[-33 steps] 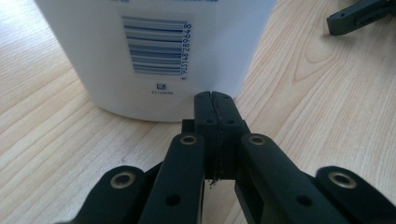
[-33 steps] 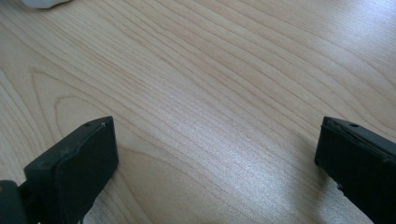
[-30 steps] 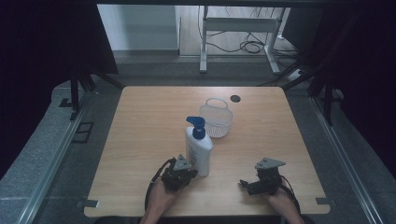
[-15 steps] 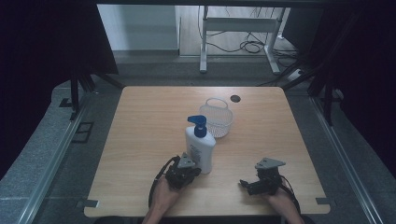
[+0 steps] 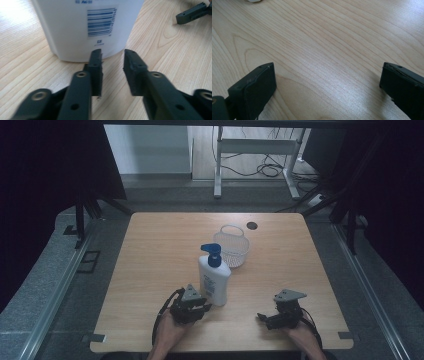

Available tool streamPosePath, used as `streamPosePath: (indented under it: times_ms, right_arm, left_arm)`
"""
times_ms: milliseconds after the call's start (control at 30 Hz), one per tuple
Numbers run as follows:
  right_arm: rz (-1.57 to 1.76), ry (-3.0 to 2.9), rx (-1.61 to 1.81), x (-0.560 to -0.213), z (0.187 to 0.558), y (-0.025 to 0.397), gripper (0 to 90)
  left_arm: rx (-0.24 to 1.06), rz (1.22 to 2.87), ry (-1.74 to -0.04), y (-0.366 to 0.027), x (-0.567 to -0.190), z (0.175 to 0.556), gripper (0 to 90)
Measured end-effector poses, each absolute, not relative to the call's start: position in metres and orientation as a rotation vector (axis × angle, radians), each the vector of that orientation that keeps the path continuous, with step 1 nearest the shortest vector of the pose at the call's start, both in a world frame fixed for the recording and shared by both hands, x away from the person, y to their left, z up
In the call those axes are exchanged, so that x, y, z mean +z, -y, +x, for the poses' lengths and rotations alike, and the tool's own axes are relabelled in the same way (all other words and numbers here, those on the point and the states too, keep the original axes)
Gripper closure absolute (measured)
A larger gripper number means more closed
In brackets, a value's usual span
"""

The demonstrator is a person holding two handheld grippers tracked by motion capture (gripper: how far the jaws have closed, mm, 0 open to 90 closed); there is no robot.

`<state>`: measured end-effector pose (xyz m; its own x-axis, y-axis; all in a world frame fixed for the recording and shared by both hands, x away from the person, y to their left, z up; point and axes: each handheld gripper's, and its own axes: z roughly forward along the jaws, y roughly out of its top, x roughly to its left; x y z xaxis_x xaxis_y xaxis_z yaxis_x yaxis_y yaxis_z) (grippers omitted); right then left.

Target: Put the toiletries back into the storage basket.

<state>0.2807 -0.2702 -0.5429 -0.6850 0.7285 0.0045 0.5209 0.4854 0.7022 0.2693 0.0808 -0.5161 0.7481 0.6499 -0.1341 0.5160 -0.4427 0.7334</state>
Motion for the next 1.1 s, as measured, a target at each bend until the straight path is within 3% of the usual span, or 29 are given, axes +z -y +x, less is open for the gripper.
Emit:
streamPosePath:
  times_ms: [200, 533, 867, 1100]
  right_arm:
    - [1.052, -2.46, 1.039, -0.539, 0.28, 0.269, 6.2]
    - [0.998, -2.442, 1.074, -0.528, 0.279, 0.266, 4.6]
    - [0.947, -2.471, 1.106, -0.519, 0.281, 0.256, 0.0]
    - [0.934, -2.469, 1.143, -0.51, 0.283, 0.25, 0.0]
  left_arm:
    - [0.229, 2.14, -0.892, -0.086, -0.515, 0.264, 52.0]
    - [0.268, 2.173, -0.933, -0.095, -0.52, 0.256, 30.9]
    - [0.276, 2.188, -0.983, -0.103, -0.527, 0.25, 17.3]
    - [0.274, 2.196, -1.007, -0.106, -0.532, 0.249, 13.6]
